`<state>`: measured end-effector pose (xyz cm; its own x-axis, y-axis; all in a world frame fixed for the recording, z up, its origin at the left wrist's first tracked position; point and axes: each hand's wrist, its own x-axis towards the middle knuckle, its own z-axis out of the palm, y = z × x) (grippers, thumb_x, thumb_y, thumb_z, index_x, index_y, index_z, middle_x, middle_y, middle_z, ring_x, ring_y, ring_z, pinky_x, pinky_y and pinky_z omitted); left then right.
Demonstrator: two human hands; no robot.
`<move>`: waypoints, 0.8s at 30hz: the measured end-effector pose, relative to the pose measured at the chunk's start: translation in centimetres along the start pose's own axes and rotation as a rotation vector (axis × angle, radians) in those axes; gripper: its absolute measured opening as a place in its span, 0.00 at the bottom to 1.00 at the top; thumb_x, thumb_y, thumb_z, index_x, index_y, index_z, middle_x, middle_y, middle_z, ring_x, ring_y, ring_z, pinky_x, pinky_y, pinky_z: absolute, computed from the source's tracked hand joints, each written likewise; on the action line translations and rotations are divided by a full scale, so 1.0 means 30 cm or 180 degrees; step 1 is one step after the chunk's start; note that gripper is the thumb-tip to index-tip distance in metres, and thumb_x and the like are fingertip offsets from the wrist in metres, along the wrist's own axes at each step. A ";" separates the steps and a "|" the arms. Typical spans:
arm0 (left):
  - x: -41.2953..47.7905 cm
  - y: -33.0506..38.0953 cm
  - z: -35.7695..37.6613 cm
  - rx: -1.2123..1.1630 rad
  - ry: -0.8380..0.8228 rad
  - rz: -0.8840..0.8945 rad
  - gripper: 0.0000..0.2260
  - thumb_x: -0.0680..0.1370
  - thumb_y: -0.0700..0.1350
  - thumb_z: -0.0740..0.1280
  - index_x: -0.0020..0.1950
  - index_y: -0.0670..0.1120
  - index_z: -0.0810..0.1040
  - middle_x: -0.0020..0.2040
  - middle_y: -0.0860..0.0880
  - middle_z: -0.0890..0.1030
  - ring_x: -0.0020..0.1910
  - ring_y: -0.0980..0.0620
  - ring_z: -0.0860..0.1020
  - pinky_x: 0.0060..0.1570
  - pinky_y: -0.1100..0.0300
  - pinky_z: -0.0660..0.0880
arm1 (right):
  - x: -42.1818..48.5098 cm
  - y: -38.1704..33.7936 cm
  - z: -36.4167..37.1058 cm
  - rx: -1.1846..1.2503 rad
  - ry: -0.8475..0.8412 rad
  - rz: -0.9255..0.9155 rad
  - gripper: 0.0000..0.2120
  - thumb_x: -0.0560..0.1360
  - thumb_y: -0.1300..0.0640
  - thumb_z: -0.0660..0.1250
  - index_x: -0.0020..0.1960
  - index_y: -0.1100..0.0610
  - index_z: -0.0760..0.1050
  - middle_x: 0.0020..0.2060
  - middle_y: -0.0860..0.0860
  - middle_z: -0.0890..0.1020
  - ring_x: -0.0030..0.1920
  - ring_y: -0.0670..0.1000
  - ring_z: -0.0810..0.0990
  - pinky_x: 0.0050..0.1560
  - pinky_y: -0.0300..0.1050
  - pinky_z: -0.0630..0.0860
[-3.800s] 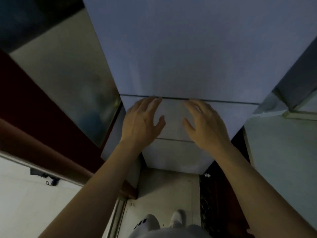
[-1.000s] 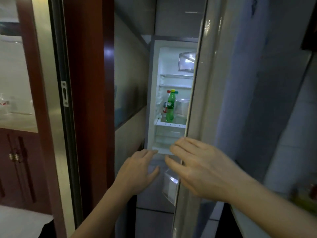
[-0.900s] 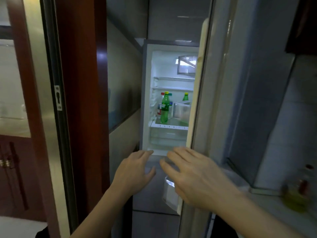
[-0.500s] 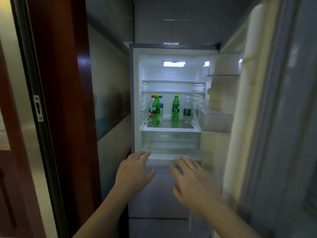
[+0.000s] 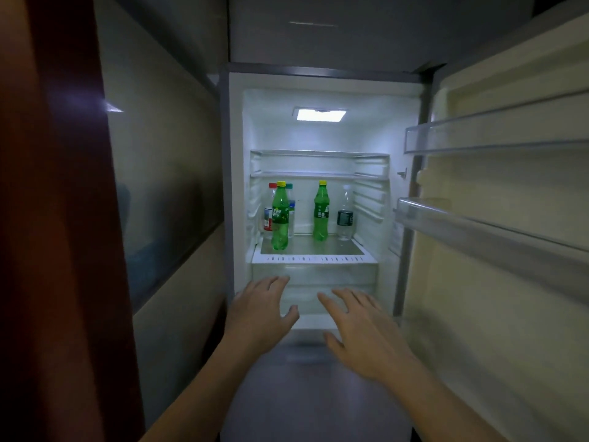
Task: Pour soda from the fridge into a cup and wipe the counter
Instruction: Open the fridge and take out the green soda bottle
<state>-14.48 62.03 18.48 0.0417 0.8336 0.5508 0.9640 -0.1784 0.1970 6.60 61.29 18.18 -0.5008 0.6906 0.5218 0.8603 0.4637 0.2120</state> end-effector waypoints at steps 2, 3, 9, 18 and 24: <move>0.083 -0.022 0.039 -0.0011 0.0039 0.0041 0.28 0.78 0.61 0.59 0.77 0.54 0.62 0.74 0.54 0.69 0.71 0.52 0.67 0.69 0.52 0.67 | 0.070 0.025 0.041 0.0007 -0.0011 0.0070 0.30 0.71 0.41 0.69 0.70 0.51 0.71 0.62 0.53 0.79 0.61 0.54 0.78 0.61 0.52 0.76; 0.119 -0.033 0.059 -0.0027 0.0064 0.0071 0.28 0.78 0.61 0.59 0.77 0.54 0.62 0.74 0.54 0.69 0.72 0.53 0.67 0.69 0.51 0.67 | 0.103 0.037 0.063 -0.0004 -0.0042 0.0111 0.30 0.71 0.41 0.69 0.70 0.51 0.71 0.62 0.53 0.79 0.61 0.54 0.78 0.62 0.52 0.75; 0.302 -0.111 0.179 -0.0033 0.0066 0.0174 0.28 0.78 0.61 0.59 0.77 0.54 0.62 0.75 0.55 0.67 0.73 0.54 0.65 0.70 0.53 0.65 | 0.276 0.103 0.220 0.0004 -0.0186 0.0228 0.30 0.70 0.40 0.66 0.69 0.50 0.72 0.61 0.53 0.79 0.60 0.55 0.79 0.60 0.52 0.76; 0.602 -0.205 0.295 0.0092 0.0310 -0.0095 0.26 0.77 0.60 0.61 0.75 0.54 0.67 0.71 0.53 0.72 0.69 0.52 0.70 0.62 0.53 0.71 | 0.602 0.246 0.451 0.0275 -0.0190 0.0166 0.29 0.78 0.40 0.59 0.76 0.50 0.63 0.70 0.54 0.71 0.70 0.56 0.70 0.69 0.52 0.67; 0.825 -0.257 0.365 -0.0137 0.0471 -0.0473 0.22 0.77 0.56 0.65 0.69 0.50 0.74 0.64 0.51 0.79 0.61 0.48 0.75 0.54 0.55 0.73 | 0.835 0.332 0.604 0.0708 -0.0237 0.0199 0.29 0.79 0.40 0.58 0.77 0.47 0.58 0.74 0.51 0.66 0.72 0.53 0.66 0.68 0.50 0.66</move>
<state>-18.00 89.76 21.71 -0.1421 0.7671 0.6256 0.9445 -0.0840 0.3176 0.89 93.25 18.40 -0.4600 0.7571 0.4639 0.8517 0.5239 -0.0105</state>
